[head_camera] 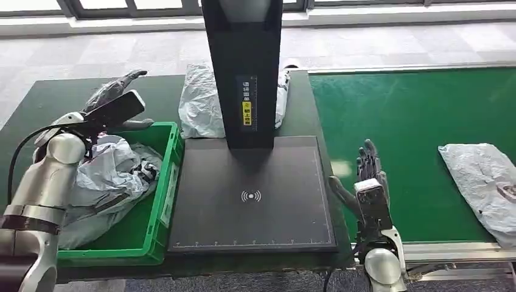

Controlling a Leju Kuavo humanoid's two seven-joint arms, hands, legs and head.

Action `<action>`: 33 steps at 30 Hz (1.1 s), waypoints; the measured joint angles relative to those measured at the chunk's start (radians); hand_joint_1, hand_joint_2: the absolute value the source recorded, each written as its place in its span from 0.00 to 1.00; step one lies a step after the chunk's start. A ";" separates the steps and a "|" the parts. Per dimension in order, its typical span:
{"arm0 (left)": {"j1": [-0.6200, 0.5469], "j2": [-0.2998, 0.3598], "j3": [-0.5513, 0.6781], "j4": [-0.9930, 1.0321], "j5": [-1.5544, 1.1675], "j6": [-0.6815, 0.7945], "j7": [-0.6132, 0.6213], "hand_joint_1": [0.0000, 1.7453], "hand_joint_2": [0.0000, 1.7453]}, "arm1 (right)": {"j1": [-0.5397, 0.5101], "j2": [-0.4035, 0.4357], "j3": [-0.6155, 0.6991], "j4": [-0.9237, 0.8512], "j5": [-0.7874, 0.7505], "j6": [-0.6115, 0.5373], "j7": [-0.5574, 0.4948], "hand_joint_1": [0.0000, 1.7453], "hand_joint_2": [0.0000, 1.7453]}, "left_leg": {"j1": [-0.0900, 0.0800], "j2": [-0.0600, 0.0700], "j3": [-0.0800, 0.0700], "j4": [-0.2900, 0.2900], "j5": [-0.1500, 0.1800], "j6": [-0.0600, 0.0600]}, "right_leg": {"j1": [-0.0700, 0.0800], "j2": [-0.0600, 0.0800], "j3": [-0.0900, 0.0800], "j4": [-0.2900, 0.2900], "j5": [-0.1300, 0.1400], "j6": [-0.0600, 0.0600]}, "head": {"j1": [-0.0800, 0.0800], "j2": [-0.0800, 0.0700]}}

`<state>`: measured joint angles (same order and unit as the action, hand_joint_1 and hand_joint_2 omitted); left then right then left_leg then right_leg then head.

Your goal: Moved the parcel from conveyor to table for the left to box.

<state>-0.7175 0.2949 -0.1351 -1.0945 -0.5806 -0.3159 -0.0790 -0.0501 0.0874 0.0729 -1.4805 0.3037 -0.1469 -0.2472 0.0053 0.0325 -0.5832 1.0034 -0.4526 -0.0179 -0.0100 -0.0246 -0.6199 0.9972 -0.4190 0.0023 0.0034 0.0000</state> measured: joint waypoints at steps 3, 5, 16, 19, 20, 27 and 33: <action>0.001 -0.003 -0.007 -0.002 0.015 0.005 0.003 0.00 1.00 | 0.000 0.000 0.000 0.000 0.000 -0.002 0.000 0.00 1.00 | 0.000 -0.001 0.000 0.000 0.000 0.000 | 0.000 0.000 0.000 0.000 0.000 0.000 | 0.000 0.000; 0.001 -0.004 -0.009 -0.003 0.016 0.005 0.005 0.00 1.00 | 0.000 0.000 0.000 0.000 0.000 -0.005 0.000 0.00 1.00 | 0.000 -0.001 0.000 0.000 0.000 0.000 | 0.000 0.000 0.000 0.000 0.000 0.000 | 0.000 0.000; 0.174 -0.325 -0.037 0.013 0.354 0.445 -0.136 0.00 1.00 | -0.027 0.005 0.000 0.017 0.264 -0.312 0.036 0.00 1.00 | -0.003 -0.007 0.000 0.000 -0.002 0.004 | -0.005 -0.006 0.003 -0.001 -0.001 0.002 | 0.000 0.000; 0.214 -0.399 -0.056 0.036 0.428 0.535 -0.177 0.00 1.00 | -0.043 0.005 -0.017 0.062 0.379 -0.399 0.055 0.00 1.00 | -0.003 -0.005 0.000 0.000 -0.003 0.005 | -0.005 -0.005 0.003 -0.002 -0.001 0.003 | 0.000 0.000; 0.227 -0.420 -0.059 0.045 0.439 0.566 -0.191 0.00 1.00 | -0.051 0.005 -0.029 0.087 0.388 -0.405 0.053 0.00 1.00 | -0.003 -0.005 0.000 0.000 -0.003 0.005 | -0.005 -0.005 0.003 -0.002 -0.001 0.003 | 0.000 0.000; 0.282 -0.483 -0.082 0.080 0.460 0.613 -0.217 0.00 1.00 | -0.077 0.005 -0.088 0.191 0.374 -0.404 0.027 0.00 1.00 | -0.003 -0.007 0.000 0.000 -0.003 0.005 | -0.004 -0.006 0.003 -0.001 -0.001 0.004 | 0.000 0.000; 0.335 -0.504 -0.087 0.096 0.548 0.643 -0.244 0.00 1.00 | -0.133 -0.028 -0.147 0.342 0.601 -0.522 0.143 0.00 1.00 | -0.002 -0.007 0.000 0.000 -0.003 0.005 | -0.005 -0.006 0.003 -0.001 -0.002 0.004 | 0.000 0.000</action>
<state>-0.3825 -0.2094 -0.2217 -0.9983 -0.0323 0.3273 -0.3228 -0.1830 0.0595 -0.0745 -1.1389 0.9049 -0.6688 -0.1045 0.0029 0.0252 -0.5834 1.0037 -0.4554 -0.0130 -0.0147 -0.0304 -0.6170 0.9958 -0.4207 0.0062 0.0031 0.0000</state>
